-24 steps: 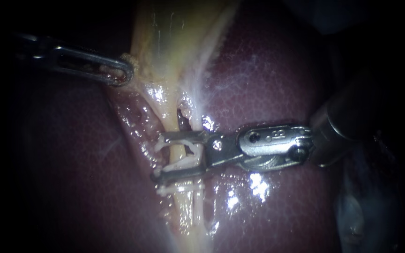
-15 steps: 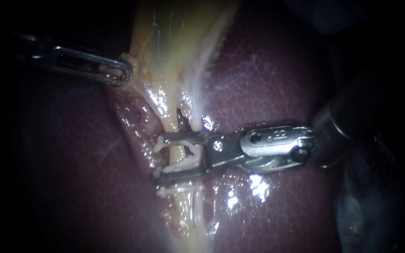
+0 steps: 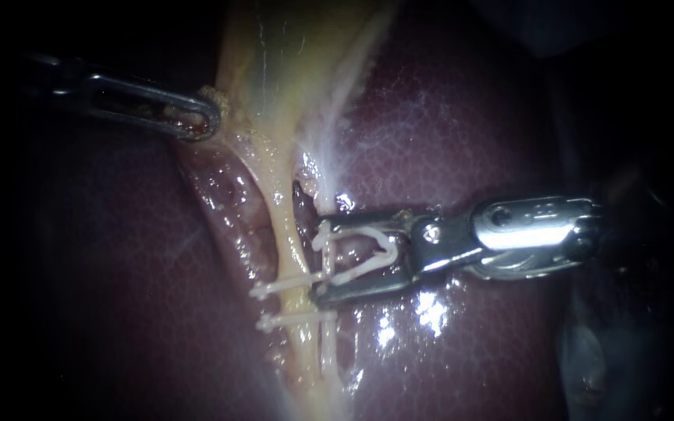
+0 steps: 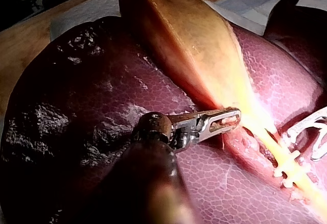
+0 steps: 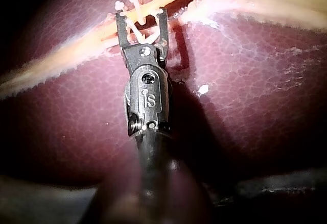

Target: Clipping third clip left tube

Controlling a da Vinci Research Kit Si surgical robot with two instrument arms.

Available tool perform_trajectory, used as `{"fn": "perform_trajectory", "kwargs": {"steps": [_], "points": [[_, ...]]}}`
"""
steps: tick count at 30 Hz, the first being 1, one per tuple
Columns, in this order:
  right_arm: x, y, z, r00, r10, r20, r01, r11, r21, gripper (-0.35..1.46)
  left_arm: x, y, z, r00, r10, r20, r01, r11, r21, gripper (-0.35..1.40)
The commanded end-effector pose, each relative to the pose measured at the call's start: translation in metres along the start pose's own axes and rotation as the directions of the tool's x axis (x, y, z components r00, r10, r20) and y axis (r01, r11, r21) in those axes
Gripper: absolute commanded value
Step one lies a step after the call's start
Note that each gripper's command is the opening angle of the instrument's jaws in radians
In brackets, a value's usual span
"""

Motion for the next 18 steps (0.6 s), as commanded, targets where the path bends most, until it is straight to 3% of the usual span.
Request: {"fn": "perform_trajectory", "kwargs": {"steps": [1, 12, 18], "points": [[-0.0005, 0.0002, 0.0002, 1.0, 0.011, -0.005, -0.011, 1.0, 0.0, 0.48, 0.0, 0.0, 0.0, 1.0, -0.001, 0.0, 0.001, 1.0, 0.0, -0.35], [-0.0054, 0.0037, 0.0029, 0.991, 0.133, -0.012, -0.132, 0.99, 0.039, 0.48, 0.0001, 0.0001, 0.0001, 1.0, 0.0, 0.0, 0.0, 1.0, -0.001, -0.35], [-0.0056, 0.0052, 0.0039, 0.98, 0.195, -0.042, -0.191, 0.978, 0.079, 0.48, 0.0002, 0.0001, 0.0001, 1.0, 0.0, 0.0, 0.0, 1.0, -0.001, -0.35]]}}
